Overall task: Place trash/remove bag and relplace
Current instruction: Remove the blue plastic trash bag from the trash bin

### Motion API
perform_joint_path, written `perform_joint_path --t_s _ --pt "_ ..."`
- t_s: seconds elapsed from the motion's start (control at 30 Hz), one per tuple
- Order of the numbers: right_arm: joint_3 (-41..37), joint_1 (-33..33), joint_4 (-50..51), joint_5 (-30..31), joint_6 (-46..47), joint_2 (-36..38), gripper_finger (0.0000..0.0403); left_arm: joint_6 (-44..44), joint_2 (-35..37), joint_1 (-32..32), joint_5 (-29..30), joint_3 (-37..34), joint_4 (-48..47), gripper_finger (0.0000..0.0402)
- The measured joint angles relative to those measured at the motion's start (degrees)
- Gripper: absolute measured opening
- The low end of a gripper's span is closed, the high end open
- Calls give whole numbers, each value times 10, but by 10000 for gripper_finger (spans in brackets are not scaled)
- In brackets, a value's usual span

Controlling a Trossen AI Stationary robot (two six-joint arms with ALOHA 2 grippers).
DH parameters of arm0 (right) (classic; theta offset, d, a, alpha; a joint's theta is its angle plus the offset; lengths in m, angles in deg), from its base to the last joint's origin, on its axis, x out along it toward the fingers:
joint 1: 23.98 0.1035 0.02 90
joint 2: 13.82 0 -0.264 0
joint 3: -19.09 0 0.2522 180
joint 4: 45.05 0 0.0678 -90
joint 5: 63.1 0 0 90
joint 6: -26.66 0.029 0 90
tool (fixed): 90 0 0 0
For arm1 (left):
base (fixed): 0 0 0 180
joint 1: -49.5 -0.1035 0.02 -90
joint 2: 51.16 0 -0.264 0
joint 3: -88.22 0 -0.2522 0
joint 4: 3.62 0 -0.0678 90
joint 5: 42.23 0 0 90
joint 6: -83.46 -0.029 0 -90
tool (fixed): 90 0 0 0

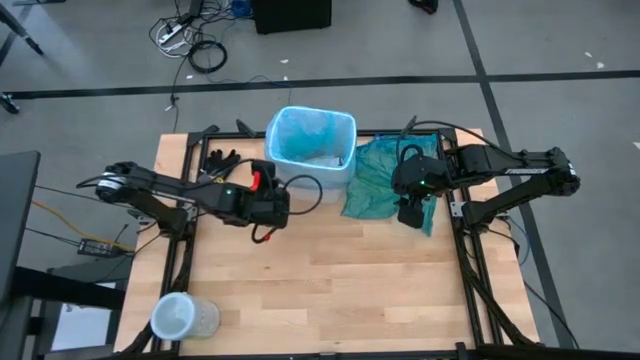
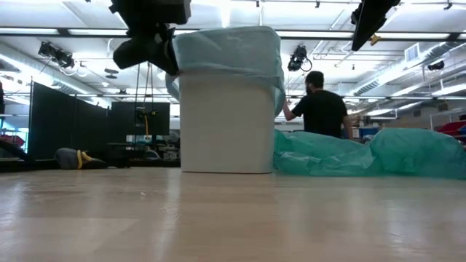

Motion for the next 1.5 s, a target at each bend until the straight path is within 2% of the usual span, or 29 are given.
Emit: perform_joint_path --t_s 0.13,0.33,0.47,0.7,0.97,1.07,1.23,1.3,1.5 --pt "0 0 0 0 11 0 193 5 -2 -3 -2 0 17 9" --pt "0 0 0 0 10 0 174 62 0 9 -22 38 7 4" --pt "0 0 -5 0 10 0 161 105 1 31 -43 86 -32 2" --pt "0 0 -5 0 10 0 146 165 1 74 -41 166 -136 1" --pt "0 1 -8 0 9 0 139 163 1 89 8 286 -182 1" --pt "0 1 -8 0 10 0 138 165 2 88 0 314 -188 1" --pt "0 1 -8 1 9 0 144 182 -3 90 -79 291 -213 9" --pt "0 1 -9 7 7 0 147 187 -4 96 -93 262 -214 11" --pt "0 1 -9 31 -10 0 169 113 -5 108 -114 168 -195 14"
